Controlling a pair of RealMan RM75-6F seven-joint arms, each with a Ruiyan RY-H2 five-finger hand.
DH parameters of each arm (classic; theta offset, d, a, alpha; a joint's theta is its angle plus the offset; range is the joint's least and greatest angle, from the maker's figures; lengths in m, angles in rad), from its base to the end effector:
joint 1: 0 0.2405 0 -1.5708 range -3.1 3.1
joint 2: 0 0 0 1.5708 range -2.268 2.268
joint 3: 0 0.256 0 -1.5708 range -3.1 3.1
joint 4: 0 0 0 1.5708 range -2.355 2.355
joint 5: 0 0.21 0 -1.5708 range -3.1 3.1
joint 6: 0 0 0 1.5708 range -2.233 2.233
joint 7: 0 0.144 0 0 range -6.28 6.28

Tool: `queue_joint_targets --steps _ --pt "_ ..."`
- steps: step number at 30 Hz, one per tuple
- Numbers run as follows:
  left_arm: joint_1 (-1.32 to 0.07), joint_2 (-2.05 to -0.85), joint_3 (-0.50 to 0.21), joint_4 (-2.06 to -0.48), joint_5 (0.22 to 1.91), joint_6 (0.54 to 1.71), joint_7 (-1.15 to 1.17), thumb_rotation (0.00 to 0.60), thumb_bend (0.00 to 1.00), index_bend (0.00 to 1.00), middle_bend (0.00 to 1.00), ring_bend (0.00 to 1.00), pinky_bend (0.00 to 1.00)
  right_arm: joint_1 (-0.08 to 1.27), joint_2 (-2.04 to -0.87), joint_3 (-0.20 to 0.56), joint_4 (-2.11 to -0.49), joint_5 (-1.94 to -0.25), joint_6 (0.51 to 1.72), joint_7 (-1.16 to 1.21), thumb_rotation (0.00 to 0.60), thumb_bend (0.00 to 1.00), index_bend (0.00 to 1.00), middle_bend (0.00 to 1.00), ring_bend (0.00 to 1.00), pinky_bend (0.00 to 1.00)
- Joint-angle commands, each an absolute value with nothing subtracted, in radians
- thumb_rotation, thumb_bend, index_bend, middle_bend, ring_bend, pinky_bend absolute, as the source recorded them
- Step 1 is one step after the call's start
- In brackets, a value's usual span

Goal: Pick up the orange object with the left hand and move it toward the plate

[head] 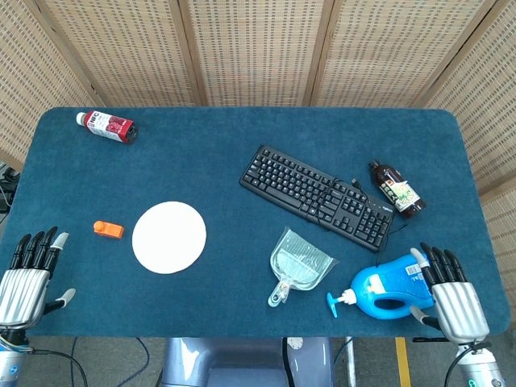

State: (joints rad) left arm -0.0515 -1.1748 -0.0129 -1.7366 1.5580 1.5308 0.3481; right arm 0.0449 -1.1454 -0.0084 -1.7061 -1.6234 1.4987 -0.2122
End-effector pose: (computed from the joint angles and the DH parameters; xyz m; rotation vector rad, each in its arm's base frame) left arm -0.2786 0.1612 0.1313 -1.4673 -0.7617 -0.7931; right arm -0.2828 -0.1544 0.1317 1.5247 -0.8298 0.8540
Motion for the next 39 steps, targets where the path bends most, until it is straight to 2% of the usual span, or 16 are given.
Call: queue_joint_targets --steps 1,9,14,19,29,39 --pt "-0.058 -1.171 -0.02 -1.735 1.547 1.522 0.339 0.6 0.17 0.0 0.0 0.0 0.0 0.045 -1.146 -0.008 -1.707 -1.619 1.496 -0.214 0.6 0.0 0.0 0.0 0.0 0.04" --pt "-0.109 -1.124 -0.062 -1.735 1.475 1.433 0.25 0.6 0.19 0.01 0.0 0.0 0.0 0.047 -1.144 -0.005 -1.71 -1.609 1.489 -0.211 0.6 0.0 0.0 0.0 0.0 0.04" --pt "-0.187 -1.054 -0.117 -1.729 1.388 1.301 0.139 0.6 0.22 0.12 0.0 0.0 0.0 0.048 -1.143 -0.005 -1.713 -1.606 1.487 -0.213 0.6 0.0 0.0 0.0 0.0 0.04" --pt "-0.262 -1.037 -0.149 -1.685 1.301 1.166 0.113 0.6 0.22 0.17 0.0 0.0 0.0 0.048 -1.143 -0.004 -1.714 -1.602 1.483 -0.216 0.6 0.0 0.0 0.0 0.0 0.04" --pt "-0.398 -1.074 -0.187 -1.548 1.107 0.947 0.16 0.6 0.23 0.24 0.0 0.0 0.0 0.052 -1.145 -0.003 -1.713 -1.591 1.472 -0.22 0.6 0.0 0.0 0.0 0.0 0.04" --pt "-0.484 -1.147 -0.165 -1.469 1.001 0.833 0.236 0.6 0.24 0.25 0.0 0.0 0.0 0.055 -1.145 -0.001 -1.712 -1.584 1.466 -0.22 0.6 0.0 0.0 0.0 0.0 0.04"
